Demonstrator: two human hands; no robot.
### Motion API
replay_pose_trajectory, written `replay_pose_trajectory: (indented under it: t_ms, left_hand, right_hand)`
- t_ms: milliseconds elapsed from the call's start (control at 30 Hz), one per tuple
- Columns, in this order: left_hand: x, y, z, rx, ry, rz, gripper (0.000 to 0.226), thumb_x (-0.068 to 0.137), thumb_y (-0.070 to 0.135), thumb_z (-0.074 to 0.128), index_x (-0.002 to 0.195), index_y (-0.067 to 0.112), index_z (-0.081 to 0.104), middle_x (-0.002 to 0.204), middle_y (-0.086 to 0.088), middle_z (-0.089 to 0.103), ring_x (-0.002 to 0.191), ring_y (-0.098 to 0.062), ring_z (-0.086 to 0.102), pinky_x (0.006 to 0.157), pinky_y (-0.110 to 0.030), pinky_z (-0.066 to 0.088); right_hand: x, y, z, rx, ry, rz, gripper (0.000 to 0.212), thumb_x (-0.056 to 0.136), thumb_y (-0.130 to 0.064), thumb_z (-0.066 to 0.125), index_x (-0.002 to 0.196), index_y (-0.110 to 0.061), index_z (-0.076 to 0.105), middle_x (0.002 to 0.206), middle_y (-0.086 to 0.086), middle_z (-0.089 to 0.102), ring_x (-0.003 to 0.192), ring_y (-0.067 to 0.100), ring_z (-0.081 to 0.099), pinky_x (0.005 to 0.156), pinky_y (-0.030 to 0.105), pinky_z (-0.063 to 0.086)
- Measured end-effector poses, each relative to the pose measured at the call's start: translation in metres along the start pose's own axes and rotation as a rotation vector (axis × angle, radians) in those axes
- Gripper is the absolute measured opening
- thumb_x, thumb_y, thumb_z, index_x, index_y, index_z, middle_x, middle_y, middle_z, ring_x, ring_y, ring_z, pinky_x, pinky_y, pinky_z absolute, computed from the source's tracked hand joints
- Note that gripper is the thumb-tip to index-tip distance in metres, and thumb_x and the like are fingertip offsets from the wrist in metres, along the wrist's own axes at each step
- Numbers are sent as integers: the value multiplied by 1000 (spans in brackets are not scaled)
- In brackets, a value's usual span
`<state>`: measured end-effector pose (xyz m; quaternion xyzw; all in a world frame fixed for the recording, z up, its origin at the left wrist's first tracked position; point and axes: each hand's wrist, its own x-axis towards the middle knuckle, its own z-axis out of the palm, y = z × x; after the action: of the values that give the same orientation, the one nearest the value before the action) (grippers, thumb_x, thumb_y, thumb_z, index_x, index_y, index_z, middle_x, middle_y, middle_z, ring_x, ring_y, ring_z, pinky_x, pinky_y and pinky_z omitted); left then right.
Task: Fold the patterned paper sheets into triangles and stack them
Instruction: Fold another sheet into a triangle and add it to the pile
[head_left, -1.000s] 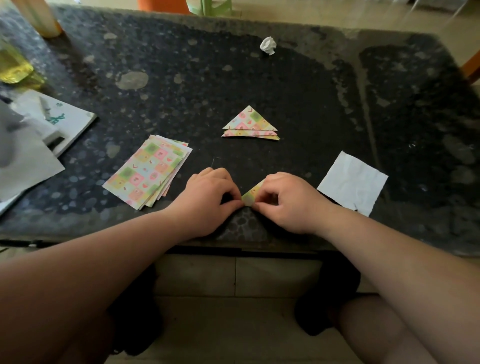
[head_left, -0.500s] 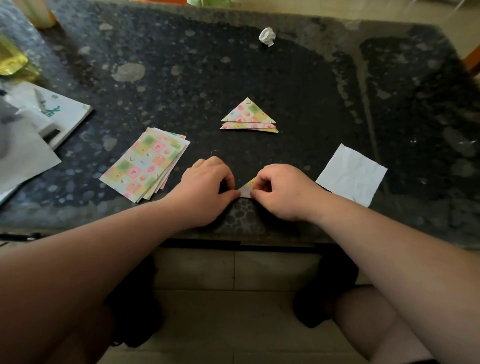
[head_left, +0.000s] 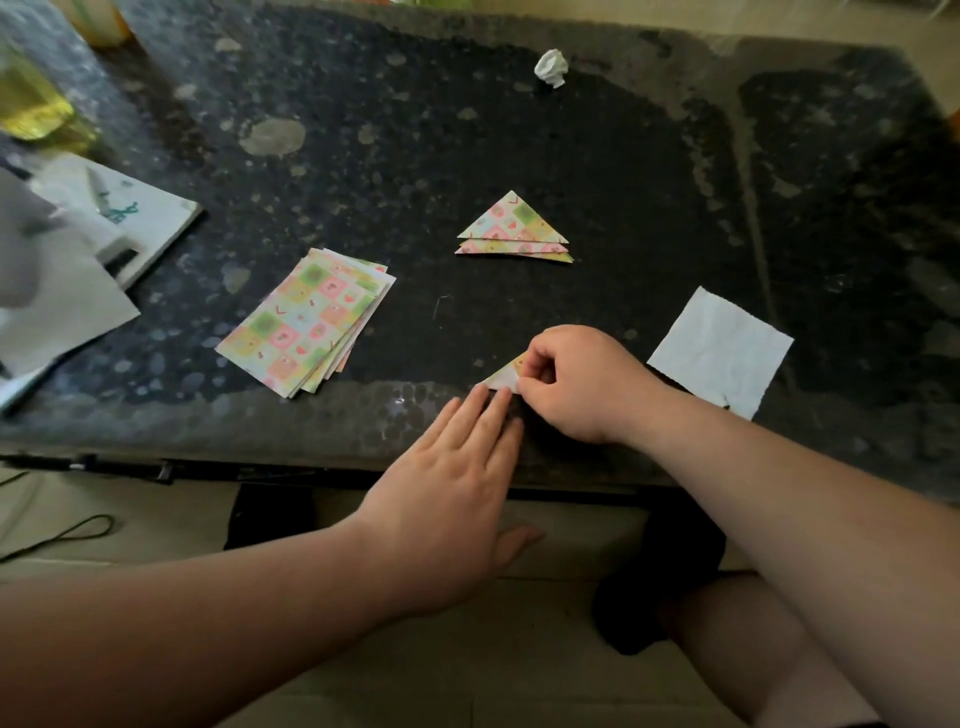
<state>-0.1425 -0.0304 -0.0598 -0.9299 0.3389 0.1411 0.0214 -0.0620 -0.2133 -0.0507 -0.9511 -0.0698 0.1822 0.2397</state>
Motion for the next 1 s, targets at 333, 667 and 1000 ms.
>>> replay_pose_trajectory:
  t_ms: [333,667,1000]
  left_hand:
    - [3,2,5,-19,25,3,93,99,72,25,161,7,-1,167,-19,-14,154,-34,-19,127,-48,-4]
    - [9,4,12,4,51,28,93,96,73,31,161,8,18,166,-27,7,155,-40,2,126,-53,11]
    - [14,13,-1,-4,-37,40,98,86,89,22,161,34,-9,165,-28,-15,153,-47,-11,126,-57,4]
  right_hand:
    - [3,-3,1,-23,12,6,17,94,-29,64,78,-32,61,84,-12,60,79,9,59,69,28,52]
    - [-1,-8,0,-72,17,-6,19,95,-27,62,77,-30,57,86,-10,57,80,9,55,71,28,49]
    - [0,-4,0,-61,9,-21,13,96,-26,60,84,-26,61,88,-10,58,84,11,56,80,35,56]
